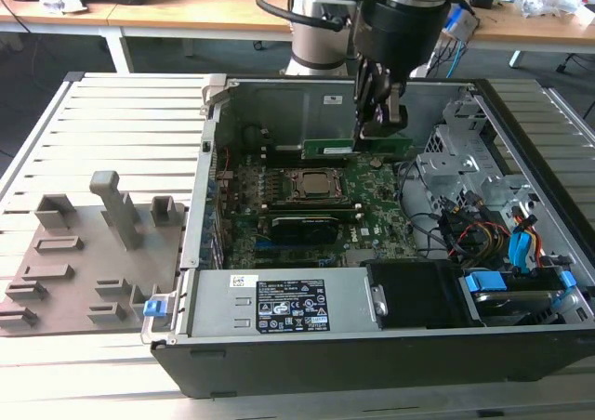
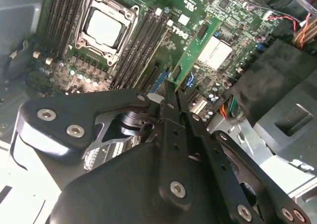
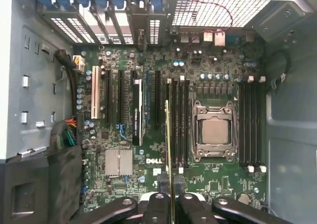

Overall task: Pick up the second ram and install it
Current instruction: 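Pick up the second ram and move it above second insertion slot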

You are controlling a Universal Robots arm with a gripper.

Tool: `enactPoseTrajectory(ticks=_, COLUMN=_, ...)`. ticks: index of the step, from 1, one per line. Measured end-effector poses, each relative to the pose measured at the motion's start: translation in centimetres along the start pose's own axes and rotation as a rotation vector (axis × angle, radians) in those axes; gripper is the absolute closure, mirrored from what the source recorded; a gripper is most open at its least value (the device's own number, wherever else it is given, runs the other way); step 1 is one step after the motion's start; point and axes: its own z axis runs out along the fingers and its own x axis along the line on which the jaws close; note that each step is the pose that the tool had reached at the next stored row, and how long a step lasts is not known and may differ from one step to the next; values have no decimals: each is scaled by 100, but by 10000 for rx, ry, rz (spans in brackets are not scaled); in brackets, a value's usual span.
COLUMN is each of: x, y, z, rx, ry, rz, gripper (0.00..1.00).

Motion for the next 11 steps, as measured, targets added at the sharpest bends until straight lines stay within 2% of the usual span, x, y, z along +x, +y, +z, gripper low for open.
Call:
enactPoseTrajectory(ticks=3, x=-8, y=14, z=50, rx=1, ry=-1, rz=0, gripper=86)
enactPoseTrajectory(ticks=6, x=-20, y=88, z=70, rx=0, ry=-2, rz=1, gripper=86)
enactPoseTrajectory(ticks=11, x=-26, y=95, z=75, rx=0, ry=-1, rz=0, gripper=86)
